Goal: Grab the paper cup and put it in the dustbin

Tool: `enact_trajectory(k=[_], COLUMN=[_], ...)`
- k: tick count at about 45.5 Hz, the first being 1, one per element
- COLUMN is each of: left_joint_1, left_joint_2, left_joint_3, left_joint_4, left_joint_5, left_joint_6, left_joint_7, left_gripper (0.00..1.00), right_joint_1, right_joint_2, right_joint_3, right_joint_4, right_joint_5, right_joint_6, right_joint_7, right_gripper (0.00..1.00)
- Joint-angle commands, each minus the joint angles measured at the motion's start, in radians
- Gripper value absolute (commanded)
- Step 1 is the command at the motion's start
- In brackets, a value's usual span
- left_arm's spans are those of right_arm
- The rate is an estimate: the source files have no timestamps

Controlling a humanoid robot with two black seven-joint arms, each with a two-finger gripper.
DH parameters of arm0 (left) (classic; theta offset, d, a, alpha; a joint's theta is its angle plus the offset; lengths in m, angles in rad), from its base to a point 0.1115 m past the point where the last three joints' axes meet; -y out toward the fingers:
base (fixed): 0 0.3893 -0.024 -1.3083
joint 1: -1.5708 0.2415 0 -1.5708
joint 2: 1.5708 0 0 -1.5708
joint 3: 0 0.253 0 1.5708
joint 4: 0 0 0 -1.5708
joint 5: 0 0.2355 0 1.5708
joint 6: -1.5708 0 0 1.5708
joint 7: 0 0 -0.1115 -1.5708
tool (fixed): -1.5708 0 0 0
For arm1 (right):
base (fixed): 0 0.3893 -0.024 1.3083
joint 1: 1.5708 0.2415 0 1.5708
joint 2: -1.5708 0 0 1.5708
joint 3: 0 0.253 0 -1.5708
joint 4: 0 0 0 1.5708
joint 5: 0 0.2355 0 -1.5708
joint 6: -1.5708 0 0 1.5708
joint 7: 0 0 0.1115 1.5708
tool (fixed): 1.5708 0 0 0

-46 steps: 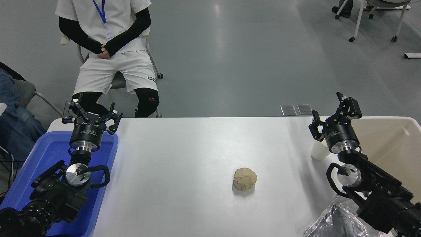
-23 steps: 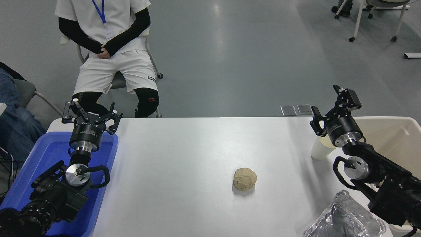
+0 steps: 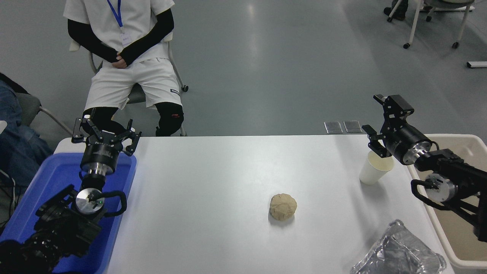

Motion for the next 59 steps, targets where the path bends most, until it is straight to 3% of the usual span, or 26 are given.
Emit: enact_trajectory(k=[1, 11, 20, 23, 27, 32, 35, 39, 47, 59], left_joint_1=[0.0, 0.0, 0.0, 0.0, 0.0, 0.0, 0.0, 0.0, 0.0, 0.0], left_joint_2=[0.0, 0.0, 0.0, 0.0, 0.0, 0.0, 0.0, 0.0, 0.0, 0.0], left_joint_3=[0.0, 0.0, 0.0, 0.0, 0.0, 0.0, 0.0, 0.0, 0.0, 0.0], left_joint_4=[0.0, 0.0, 0.0, 0.0, 0.0, 0.002, 0.0, 0.0, 0.0, 0.0], left_joint_5=[0.0, 0.0, 0.0, 0.0, -0.002, -0.002, -0.002, -0.002, -0.002, -0.002], left_joint_6=[0.0, 0.0, 0.0, 0.0, 0.0, 0.0, 0.0, 0.0, 0.0, 0.0], left_joint_7=[0.0, 0.0, 0.0, 0.0, 0.0, -0.001, -0.001, -0.001, -0.001, -0.001], left_gripper=[0.99, 0.99, 0.99, 0.99, 0.99, 0.99, 0.99, 0.99, 0.99, 0.99], right_joint_1=[0.29, 0.561, 0.655, 0.68, 0.722, 0.747, 0.762, 0.811, 0.966, 1.043], right_joint_2=[-0.099, -0.113, -0.11, -0.099, -0.072, 0.006, 0.033, 0.101, 0.267, 0.408], right_joint_3=[-0.453, -0.821, -0.875, -0.877, -0.874, -0.877, -0.87, -0.899, -1.14, -1.229], right_joint_4=[0.038, 0.036, 0.046, 0.046, 0.046, 0.046, 0.047, 0.05, 0.05, 0.044], right_joint_5=[-0.003, -0.007, -0.023, -0.1, -0.301, -0.456, -0.498, -0.518, -0.5, -0.49], right_joint_6=[0.111, 0.188, 0.316, 0.332, 0.335, 0.391, 0.441, 0.496, 0.51, 0.504], right_joint_7=[0.001, 0.001, -0.001, -0.005, -0.016, -0.091, -0.154, -0.2, -0.205, -0.206], right_gripper=[1.0, 1.0, 1.0, 1.0, 1.0, 1.0, 1.0, 1.0, 1.0, 1.0])
